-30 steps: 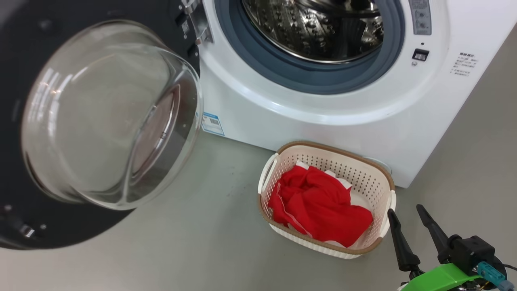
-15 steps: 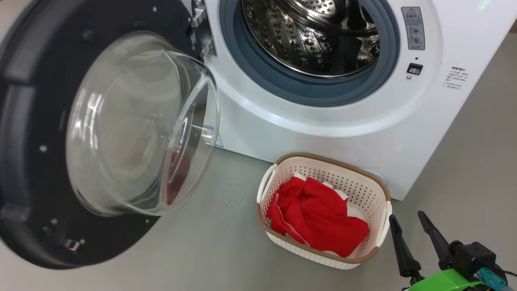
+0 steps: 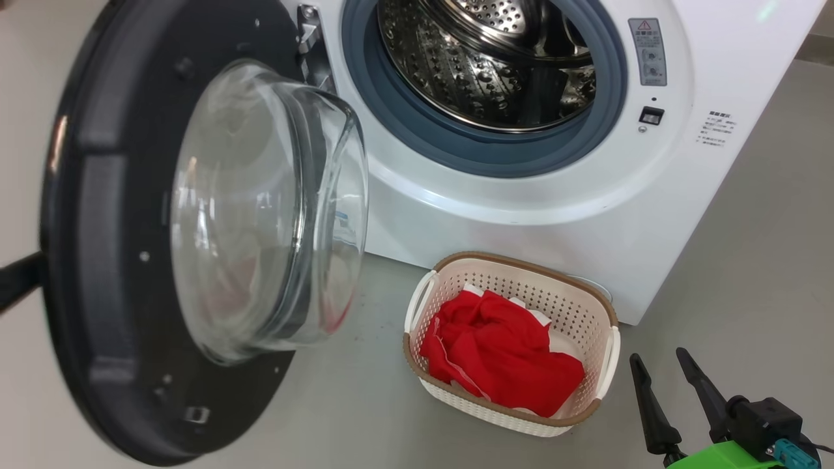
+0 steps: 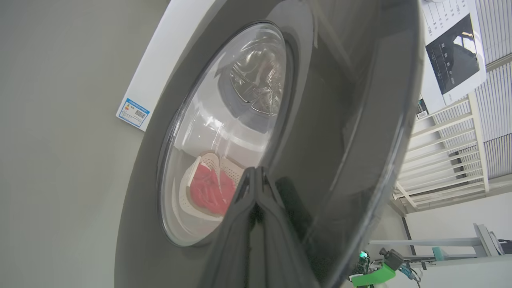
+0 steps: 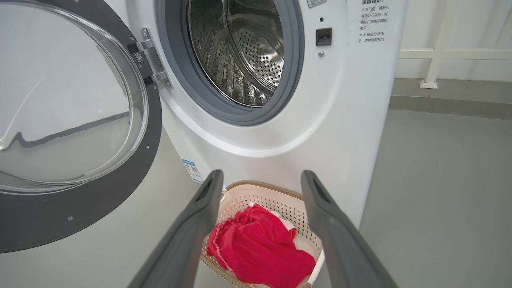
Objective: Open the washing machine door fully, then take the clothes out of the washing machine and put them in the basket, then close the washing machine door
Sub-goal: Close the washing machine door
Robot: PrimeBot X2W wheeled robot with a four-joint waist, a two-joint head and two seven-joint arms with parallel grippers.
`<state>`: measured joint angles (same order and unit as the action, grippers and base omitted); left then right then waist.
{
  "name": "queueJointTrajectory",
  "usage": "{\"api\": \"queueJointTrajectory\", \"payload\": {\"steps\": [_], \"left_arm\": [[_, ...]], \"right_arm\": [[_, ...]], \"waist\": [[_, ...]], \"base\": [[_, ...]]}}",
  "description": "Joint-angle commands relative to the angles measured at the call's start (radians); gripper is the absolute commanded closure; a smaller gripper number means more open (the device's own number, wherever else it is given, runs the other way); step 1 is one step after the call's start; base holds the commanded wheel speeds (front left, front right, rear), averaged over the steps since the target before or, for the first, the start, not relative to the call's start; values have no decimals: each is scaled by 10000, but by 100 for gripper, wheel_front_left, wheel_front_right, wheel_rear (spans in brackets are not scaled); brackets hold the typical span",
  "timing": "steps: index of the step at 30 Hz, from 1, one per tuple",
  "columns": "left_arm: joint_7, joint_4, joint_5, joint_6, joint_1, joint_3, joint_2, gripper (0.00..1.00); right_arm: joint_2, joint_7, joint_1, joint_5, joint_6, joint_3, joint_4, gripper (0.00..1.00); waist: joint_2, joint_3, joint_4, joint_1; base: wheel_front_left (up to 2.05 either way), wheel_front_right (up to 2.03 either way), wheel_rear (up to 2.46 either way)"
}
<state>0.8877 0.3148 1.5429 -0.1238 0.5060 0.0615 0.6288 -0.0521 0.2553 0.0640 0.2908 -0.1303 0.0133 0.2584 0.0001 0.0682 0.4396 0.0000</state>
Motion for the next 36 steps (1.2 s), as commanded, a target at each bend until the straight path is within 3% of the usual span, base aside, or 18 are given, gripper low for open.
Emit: {"api": "queueJointTrajectory", "payload": {"steps": [1, 11, 22, 36], "left_arm": [[139, -502, 183, -69, 87, 303, 385, 100], [301, -2201, 160, -69, -1, -393, -213, 100], [-269, -3420, 26, -69, 197, -996, -985, 100], [-1132, -3234, -280, -69, -67, -1178, -922, 100]], "right_arm": [[-40, 65, -104, 56, -4, -222, -260, 0], [-26, 65, -143, 43, -4, -203, -287, 0], [-8, 65, -211, 29, -4, -172, -301, 0], [12, 65, -136, 127, -4, -303, -218, 0]], "waist": [[-1, 10, -38, 0], [-1, 40, -347, 0], [-1, 123, -613, 0], [-1, -73, -636, 0]], "base": [[0, 0, 0], [0, 0, 0], [0, 0, 0], [0, 0, 0]]}}
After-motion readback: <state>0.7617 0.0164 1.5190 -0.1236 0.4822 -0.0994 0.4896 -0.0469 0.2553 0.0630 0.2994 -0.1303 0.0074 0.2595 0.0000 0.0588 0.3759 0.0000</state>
